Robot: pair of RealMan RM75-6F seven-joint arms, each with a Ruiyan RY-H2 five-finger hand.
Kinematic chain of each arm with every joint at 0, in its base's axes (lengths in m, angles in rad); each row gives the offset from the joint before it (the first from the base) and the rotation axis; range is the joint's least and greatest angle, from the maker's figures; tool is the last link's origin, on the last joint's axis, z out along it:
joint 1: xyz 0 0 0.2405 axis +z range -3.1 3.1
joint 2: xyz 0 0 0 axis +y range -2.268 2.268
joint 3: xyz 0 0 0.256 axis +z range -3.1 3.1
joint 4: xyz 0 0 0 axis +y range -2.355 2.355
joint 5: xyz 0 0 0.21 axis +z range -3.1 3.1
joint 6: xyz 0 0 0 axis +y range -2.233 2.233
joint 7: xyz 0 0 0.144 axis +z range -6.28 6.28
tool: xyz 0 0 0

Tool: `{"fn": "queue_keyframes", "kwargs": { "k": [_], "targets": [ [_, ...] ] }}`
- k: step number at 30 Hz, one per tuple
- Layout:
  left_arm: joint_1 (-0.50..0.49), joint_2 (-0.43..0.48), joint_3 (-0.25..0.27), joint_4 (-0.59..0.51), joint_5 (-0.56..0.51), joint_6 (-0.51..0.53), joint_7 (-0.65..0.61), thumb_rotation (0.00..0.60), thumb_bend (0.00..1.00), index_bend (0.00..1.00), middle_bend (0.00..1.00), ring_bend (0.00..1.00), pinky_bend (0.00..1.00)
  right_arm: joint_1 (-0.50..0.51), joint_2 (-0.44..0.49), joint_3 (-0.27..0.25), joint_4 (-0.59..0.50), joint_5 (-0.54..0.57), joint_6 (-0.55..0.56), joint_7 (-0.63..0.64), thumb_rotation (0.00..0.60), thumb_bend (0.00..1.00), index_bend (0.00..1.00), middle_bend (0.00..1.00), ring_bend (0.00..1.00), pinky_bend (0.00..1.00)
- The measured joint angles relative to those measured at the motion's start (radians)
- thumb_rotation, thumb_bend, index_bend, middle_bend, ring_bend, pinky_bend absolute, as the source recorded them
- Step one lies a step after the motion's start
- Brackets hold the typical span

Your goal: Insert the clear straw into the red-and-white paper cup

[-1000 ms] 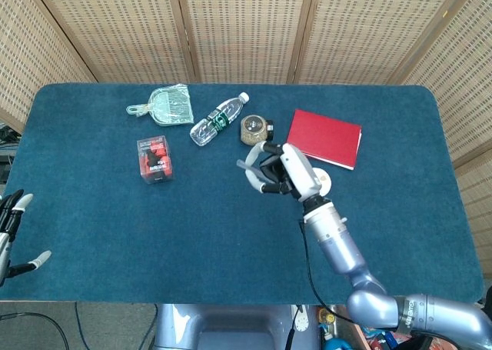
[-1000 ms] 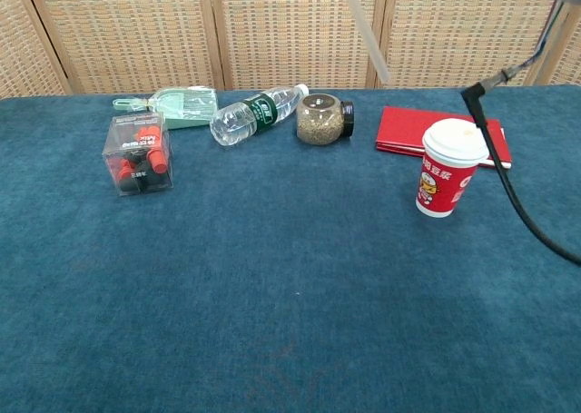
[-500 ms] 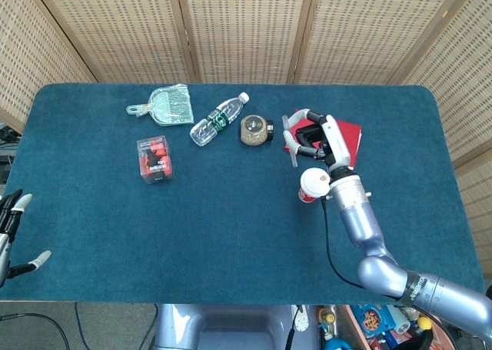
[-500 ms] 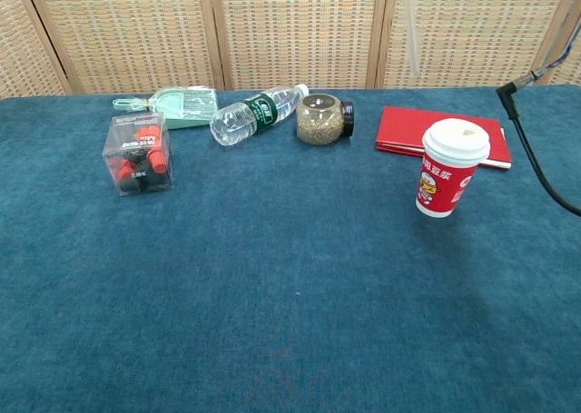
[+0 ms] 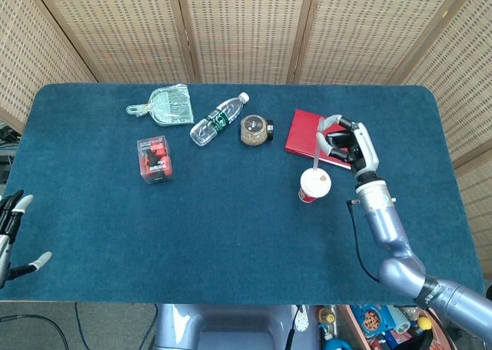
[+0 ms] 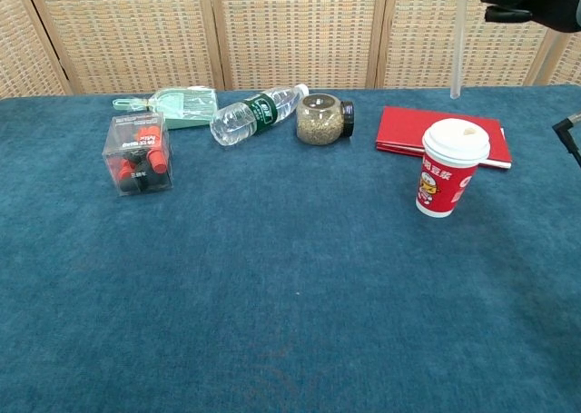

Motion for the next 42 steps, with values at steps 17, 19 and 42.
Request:
{"fn": "queue_keyframes", "kwargs": {
  "k": [17, 19, 42],
  "targets": [
    [0.006, 0.003, 0.003, 0.002, 0.008, 0.013, -0.009, 0.6, 0.17, 0.0, 0.0, 0.0, 0.0, -0.001, -0.017, -0.078, 0.061, -0.052, 0.034, 0.029, 0.6, 0.59, 0.73, 1.0, 0.95, 1.0],
    [0.006, 0.003, 0.003, 0.001, 0.008, 0.012, -0.007, 0.6, 0.17, 0.0, 0.0, 0.0, 0.0, -0.001, -0.015, -0.079, 0.06, -0.051, 0.036, 0.035, 0.6, 0.59, 0.73, 1.0, 0.95, 1.0],
    [0.005, -0.001, 0.002, -0.002, 0.003, 0.007, 0.003, 0.6, 0.17, 0.0, 0.0, 0.0, 0.0, 0.022, -0.02, -0.106, 0.078, -0.048, 0.034, 0.059, 0.6, 0.59, 0.73, 1.0, 0.95, 1.0]
  ]
}}
